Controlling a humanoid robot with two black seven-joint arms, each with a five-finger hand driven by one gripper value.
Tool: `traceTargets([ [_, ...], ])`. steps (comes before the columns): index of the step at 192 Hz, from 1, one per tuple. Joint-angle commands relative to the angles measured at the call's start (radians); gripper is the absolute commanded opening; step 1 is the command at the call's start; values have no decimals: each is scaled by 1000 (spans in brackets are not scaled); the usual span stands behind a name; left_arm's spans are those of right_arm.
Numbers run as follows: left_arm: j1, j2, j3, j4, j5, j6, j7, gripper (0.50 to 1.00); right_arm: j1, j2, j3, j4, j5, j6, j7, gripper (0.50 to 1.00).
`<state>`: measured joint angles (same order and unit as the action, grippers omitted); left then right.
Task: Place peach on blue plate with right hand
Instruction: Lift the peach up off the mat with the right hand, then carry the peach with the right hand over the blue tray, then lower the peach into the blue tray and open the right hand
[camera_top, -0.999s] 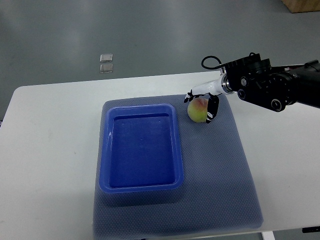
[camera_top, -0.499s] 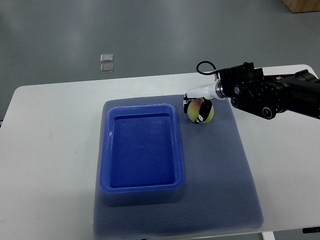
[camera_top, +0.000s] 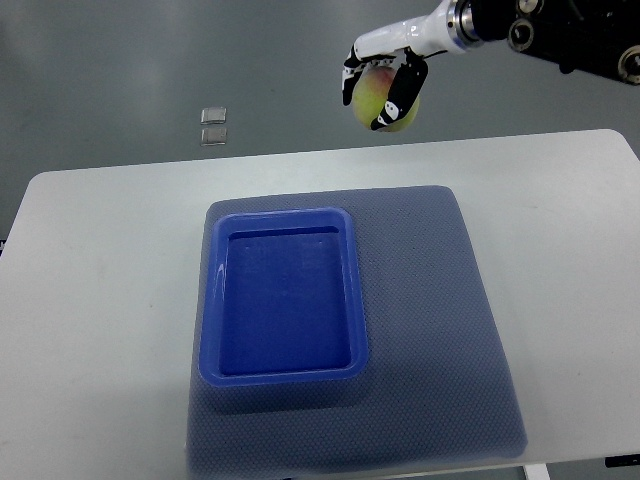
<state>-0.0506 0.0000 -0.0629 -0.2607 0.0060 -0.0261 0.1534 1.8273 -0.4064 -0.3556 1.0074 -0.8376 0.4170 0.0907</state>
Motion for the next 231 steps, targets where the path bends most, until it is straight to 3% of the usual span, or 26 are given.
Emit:
traceTargets([
  [1, 0, 0, 0, -2, 2, 0, 0, 1000, 95, -65, -8, 94, 17, 16, 0, 500],
  [36, 0, 0, 0, -11, 0, 0, 0, 1000, 113, -65, -14, 117, 17, 5, -2, 500],
  [55, 2, 0, 0, -14, 0, 0, 0, 1000, 107, -14, -13, 117, 22, -7, -2, 500],
  [56, 2, 0, 0, -15, 0, 0, 0, 1000, 103, 38, -16, 116, 38, -30, -2, 500],
  [62, 2, 0, 0, -15, 0, 0, 0, 1000, 96, 73, -16, 112, 57, -47, -2, 500],
  [75, 2, 0, 0, -14, 0, 0, 0, 1000, 90, 93, -14, 108, 71, -60, -2, 500],
  [76, 2, 0, 1, -14, 0, 0, 0, 1000, 69, 154, -14, 100, 103, -81, -2, 500],
  [84, 2, 0, 0, -14, 0, 0, 0, 1000, 49, 213, -16, 74, 121, -98, -2, 500],
  [95, 2, 0, 0, -14, 0, 0, 0, 1000, 49, 213, -16, 74, 121, -98, -2, 500],
  [96, 2, 0, 0, -14, 0, 0, 0, 1000, 20, 294, -14, 25, 127, -113, -2, 500],
  [98, 2, 0, 0, -14, 0, 0, 0, 1000, 12, 311, -14, 14, 127, -116, -2, 500],
  [106, 3, 0, 0, -14, 0, 0, 0, 1000, -19, 371, -14, -26, 127, -127, -2, 500],
  [117, 3, 0, 0, -14, 0, 0, 0, 1000, -19, 371, -14, -26, 127, -127, -2, 500],
  [118, 5, 0, 0, -14, 0, 0, 0, 1000, -58, 406, -14, -77, 127, -136, -2, 500],
  [162, 8, 0, 0, -14, 0, 0, 0, 1000, -235, 406, -14, -184, 115, -167, 1, 500],
  [231, 9, 0, 3, -14, 0, 0, 0, 1000, -362, 406, -5, -170, 114, -181, 11, 500],
])
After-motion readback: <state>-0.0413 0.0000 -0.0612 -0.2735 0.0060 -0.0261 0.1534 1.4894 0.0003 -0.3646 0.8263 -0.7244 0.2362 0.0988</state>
